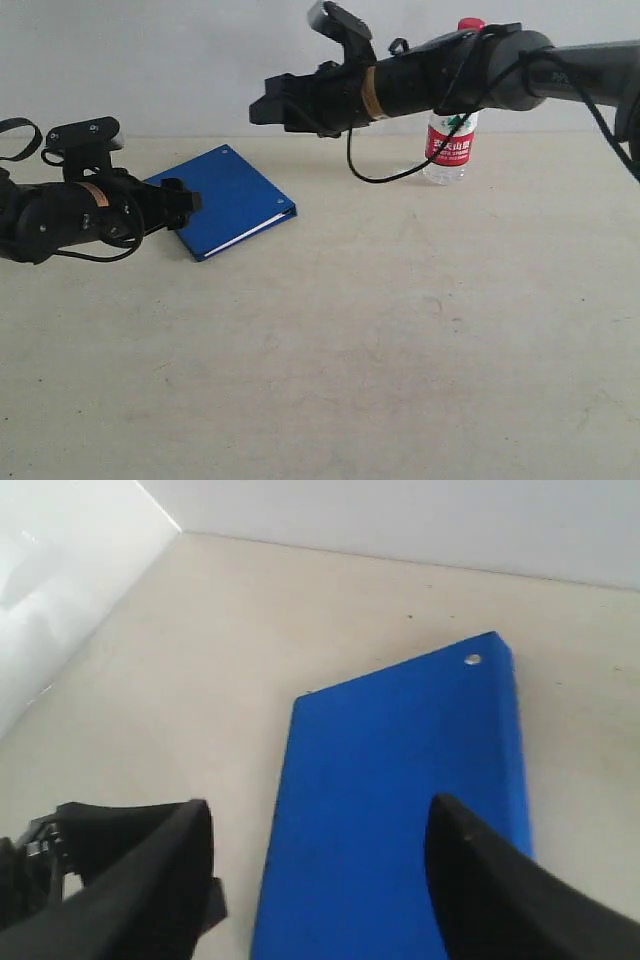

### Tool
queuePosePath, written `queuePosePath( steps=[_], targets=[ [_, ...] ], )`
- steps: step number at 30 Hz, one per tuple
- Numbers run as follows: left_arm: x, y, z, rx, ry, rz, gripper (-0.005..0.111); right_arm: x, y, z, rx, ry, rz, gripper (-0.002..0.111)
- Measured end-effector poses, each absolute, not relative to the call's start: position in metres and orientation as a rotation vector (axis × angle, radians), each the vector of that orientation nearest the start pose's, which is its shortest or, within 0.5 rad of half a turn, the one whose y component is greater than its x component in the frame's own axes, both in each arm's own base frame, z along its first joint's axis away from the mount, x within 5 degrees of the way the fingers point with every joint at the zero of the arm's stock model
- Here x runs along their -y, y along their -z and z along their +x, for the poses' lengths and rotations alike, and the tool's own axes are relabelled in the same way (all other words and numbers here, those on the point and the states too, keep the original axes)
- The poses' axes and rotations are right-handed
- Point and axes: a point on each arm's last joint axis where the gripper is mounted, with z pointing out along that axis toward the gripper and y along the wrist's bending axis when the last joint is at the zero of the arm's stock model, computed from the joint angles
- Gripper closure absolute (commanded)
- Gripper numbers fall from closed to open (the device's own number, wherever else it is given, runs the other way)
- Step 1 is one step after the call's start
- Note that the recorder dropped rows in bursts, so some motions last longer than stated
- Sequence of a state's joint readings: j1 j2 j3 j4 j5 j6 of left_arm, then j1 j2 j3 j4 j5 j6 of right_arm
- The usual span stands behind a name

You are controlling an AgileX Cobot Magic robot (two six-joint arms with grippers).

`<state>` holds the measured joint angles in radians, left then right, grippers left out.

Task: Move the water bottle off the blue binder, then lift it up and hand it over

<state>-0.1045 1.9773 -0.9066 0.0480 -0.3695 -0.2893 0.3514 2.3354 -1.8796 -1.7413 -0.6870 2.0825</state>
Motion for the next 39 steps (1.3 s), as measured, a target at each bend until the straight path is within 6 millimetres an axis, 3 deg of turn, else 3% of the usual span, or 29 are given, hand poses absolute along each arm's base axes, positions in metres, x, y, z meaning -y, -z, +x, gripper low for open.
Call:
queuePosePath(
  steps=[5,14,21,28,32,35,39],
  targets=[
    [0.041,-0.118,0.377,-2.182,0.215,-0.141,0.034,-0.204,-0.176,0.496,-2.108,-1.006,-0.390,0.054],
    [0.042,-0.102,0.388,-2.187,0.210,-0.113,0.034,-0.203,-0.115,0.504,-2.202,-0.890,-0.349,0.054],
    [0.048,-0.085,0.411,-2.246,0.204,-0.007,0.034,-0.202,-0.109,0.506,-2.192,-0.839,-0.386,0.054],
    [0.053,-0.096,0.426,-2.221,0.197,0.106,0.043,-0.202,-0.095,0.508,-2.185,-0.788,-0.447,0.054],
    [0.062,-0.098,0.425,-2.190,0.308,0.169,0.044,-0.203,-0.092,0.513,-2.169,-0.783,-0.456,0.054],
    [0.060,-0.103,0.431,-2.181,0.335,0.050,0.041,-0.205,-0.094,0.512,-2.165,-0.812,-0.475,0.054],
    [0.034,-0.101,0.435,-2.253,0.270,-0.192,0.040,-0.206,-0.094,0.511,-2.163,-0.834,-0.489,0.054]
  ],
)
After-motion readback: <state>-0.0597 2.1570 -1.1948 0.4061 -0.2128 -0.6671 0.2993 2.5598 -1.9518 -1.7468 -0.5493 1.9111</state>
